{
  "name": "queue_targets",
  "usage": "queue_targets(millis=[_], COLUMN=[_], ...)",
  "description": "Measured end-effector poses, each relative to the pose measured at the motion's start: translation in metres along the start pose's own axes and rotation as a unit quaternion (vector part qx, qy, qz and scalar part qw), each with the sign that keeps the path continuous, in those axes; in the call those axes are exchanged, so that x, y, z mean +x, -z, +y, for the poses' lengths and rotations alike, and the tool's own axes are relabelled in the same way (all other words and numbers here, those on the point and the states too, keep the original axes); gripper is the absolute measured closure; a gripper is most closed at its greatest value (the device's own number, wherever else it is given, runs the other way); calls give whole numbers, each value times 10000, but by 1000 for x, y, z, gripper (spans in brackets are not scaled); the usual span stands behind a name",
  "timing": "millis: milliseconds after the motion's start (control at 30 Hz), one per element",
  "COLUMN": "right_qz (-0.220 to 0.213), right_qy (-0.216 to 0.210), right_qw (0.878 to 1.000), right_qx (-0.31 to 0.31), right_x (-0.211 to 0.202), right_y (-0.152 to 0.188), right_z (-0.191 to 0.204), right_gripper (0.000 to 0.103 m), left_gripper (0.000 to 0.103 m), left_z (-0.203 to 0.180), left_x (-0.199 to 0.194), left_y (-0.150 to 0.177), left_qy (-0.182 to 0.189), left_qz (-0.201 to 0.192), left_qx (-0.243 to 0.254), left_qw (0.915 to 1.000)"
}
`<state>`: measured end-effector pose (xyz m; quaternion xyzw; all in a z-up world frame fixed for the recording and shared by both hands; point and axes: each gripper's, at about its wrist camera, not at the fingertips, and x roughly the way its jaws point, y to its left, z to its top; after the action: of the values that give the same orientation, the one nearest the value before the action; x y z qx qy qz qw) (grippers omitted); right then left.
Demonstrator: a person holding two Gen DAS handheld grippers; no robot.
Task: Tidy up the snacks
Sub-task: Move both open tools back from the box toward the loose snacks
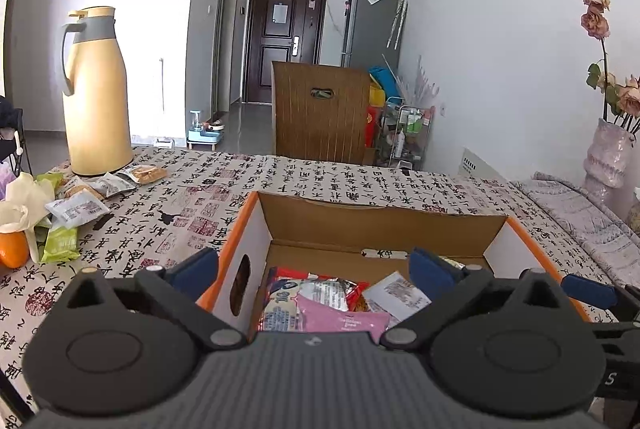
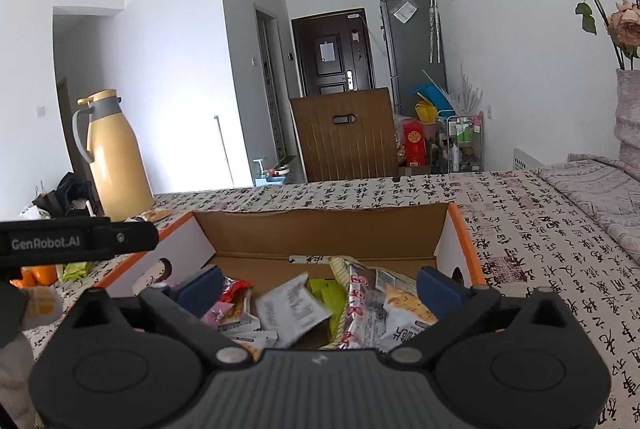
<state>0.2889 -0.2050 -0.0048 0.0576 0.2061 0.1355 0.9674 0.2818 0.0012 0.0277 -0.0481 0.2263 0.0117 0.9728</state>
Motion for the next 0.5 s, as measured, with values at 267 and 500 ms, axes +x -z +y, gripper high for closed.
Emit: queue_targets(millis=[267,500], right_qz=[-12,-113], right_qy=[13,-1], right_qw=[10000,9999], right_qx=[-28,-70], right_x=[-1,-10], right_y=[-1,-5], right_z=[1,5], right_gripper=[0,0], left_gripper=[0,0], left_z=[1,-1], left_x=[-2,-10], left_y=[-1,-4], left_qy=[9,7], left_qz=[-15,-110], left_qx=[-12,-29], left_qw=[10000,9999])
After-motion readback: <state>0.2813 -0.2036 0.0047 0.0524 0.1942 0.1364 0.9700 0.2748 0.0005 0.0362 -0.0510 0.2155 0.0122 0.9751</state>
